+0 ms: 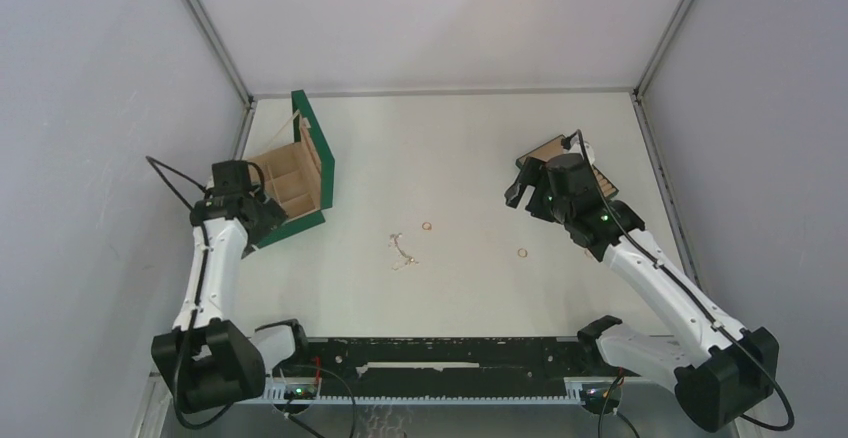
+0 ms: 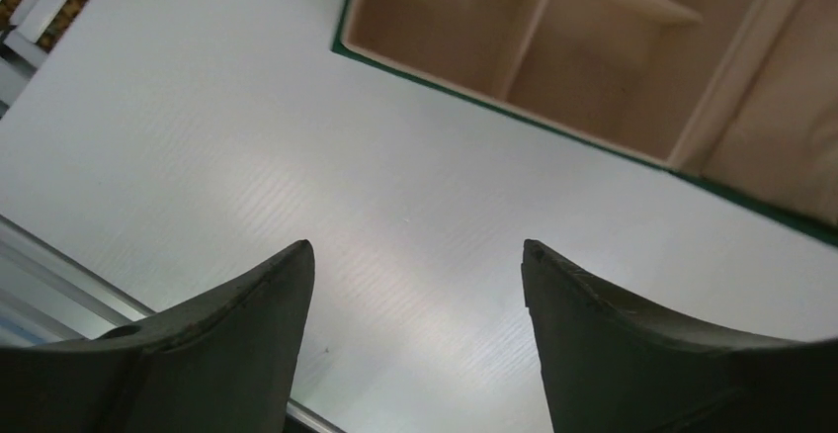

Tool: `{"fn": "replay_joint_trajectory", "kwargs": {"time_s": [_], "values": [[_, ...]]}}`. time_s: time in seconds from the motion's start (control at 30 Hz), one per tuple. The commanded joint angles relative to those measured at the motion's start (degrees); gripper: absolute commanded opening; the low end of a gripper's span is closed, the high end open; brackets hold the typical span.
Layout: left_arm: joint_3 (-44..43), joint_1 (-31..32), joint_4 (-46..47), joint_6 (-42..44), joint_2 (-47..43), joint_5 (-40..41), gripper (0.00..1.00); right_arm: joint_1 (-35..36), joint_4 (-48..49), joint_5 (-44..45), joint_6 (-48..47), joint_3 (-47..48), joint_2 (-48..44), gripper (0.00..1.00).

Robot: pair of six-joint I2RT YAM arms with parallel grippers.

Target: Organize the mixed jewelry

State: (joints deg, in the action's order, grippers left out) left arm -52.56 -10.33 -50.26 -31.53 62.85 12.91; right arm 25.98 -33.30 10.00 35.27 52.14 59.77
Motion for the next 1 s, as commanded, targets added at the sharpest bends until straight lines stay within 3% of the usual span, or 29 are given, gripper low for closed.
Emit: {"fn": "replay_joint_trajectory", "kwargs": {"time_s": [0.0,0.2,0.37,0.73,0.97], "values": [[-4.4,-6.5,1.8,0.2,3.7,-1.9,0.78,0.0,0.4,1.6,-1.0,2.2,-2.3,0.94],[-8.8,-10.2,2.2,4.0,10.9,0.2,0.69,0.1,0.0,2.0,-2.0,2.2,-3.1,0.93],[-12.1,-14.4,3.7,12.6,16.3,-5.9,0.69,0.1,-0.3,2.5,-3.3,2.2,-4.4,0.93],[-13.3,-14.9,4.9,21.9,21.3,-7.8,0.62,-1.7,-0.8,2.3,-6.2,1.8,-6.1,0.93],[-11.3,-15.0,6.8,23.1,22.6,-7.6,0.45,-4.8,-0.2,-0.7,-7.0,-0.1,-6.6,0.93]]}}
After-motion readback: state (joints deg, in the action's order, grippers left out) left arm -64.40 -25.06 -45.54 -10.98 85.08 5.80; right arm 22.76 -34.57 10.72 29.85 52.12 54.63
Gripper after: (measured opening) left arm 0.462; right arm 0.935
